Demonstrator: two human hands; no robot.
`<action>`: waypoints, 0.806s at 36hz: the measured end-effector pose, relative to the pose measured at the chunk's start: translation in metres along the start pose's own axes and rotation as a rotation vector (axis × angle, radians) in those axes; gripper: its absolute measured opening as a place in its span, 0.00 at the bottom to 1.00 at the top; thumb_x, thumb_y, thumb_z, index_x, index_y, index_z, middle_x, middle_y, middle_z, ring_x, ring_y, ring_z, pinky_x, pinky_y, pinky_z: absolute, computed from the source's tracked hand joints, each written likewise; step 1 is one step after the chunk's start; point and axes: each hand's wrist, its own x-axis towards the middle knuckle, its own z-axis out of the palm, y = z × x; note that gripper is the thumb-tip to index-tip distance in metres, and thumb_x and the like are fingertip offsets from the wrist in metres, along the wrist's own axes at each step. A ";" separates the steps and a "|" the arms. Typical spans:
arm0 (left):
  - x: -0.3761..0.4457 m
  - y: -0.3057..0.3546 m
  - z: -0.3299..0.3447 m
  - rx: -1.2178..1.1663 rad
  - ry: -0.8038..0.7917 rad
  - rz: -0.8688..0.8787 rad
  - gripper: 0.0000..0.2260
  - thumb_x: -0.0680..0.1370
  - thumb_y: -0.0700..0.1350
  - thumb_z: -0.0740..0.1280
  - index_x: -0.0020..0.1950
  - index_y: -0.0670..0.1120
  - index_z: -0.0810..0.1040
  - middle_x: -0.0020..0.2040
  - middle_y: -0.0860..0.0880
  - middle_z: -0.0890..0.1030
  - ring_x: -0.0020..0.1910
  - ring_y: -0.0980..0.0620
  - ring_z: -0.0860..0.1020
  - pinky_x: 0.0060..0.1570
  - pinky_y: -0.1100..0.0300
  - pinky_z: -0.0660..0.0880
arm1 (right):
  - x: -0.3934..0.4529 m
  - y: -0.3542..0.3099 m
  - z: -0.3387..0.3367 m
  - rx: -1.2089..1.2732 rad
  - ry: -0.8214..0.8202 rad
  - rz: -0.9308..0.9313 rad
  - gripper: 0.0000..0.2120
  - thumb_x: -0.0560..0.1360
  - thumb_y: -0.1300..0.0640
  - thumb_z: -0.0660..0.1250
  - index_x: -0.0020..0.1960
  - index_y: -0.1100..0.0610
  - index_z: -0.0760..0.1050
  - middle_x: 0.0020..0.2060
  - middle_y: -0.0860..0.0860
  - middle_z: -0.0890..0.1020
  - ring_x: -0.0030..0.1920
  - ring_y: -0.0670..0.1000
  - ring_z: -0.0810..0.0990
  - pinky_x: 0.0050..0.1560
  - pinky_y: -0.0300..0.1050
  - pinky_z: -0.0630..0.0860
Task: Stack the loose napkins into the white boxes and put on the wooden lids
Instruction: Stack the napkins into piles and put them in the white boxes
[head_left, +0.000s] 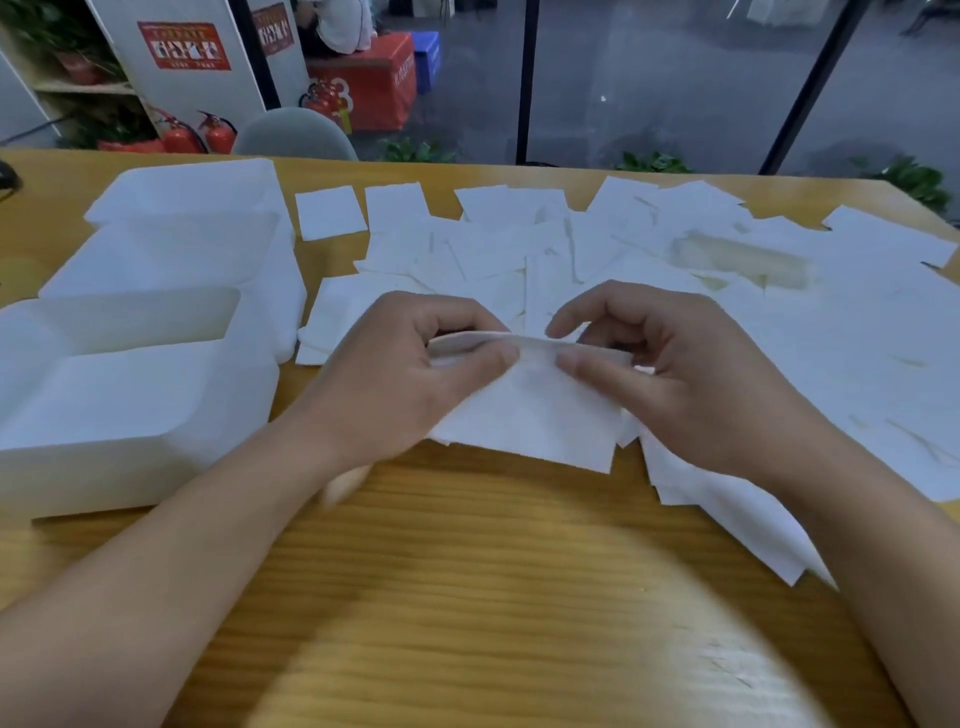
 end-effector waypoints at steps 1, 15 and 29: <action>-0.001 0.002 -0.001 -0.056 -0.041 -0.028 0.07 0.84 0.49 0.73 0.48 0.52 0.89 0.43 0.51 0.86 0.44 0.50 0.84 0.42 0.57 0.76 | 0.001 -0.002 -0.002 0.028 0.030 0.014 0.02 0.82 0.51 0.72 0.54 0.47 0.84 0.35 0.47 0.82 0.33 0.49 0.78 0.35 0.43 0.73; -0.006 0.000 0.001 0.294 -0.320 -0.147 0.05 0.80 0.54 0.76 0.45 0.57 0.85 0.38 0.57 0.83 0.36 0.59 0.79 0.35 0.67 0.73 | -0.008 0.006 0.007 -0.251 -0.332 0.206 0.07 0.80 0.51 0.73 0.44 0.44 0.80 0.32 0.42 0.81 0.27 0.48 0.78 0.30 0.45 0.77; 0.001 -0.022 -0.002 0.453 -0.020 -0.067 0.07 0.76 0.57 0.77 0.51 0.59 0.82 0.45 0.60 0.80 0.47 0.61 0.77 0.44 0.62 0.73 | -0.008 -0.002 0.027 -0.258 -0.315 0.015 0.09 0.75 0.42 0.77 0.46 0.45 0.80 0.45 0.43 0.78 0.47 0.46 0.78 0.43 0.40 0.73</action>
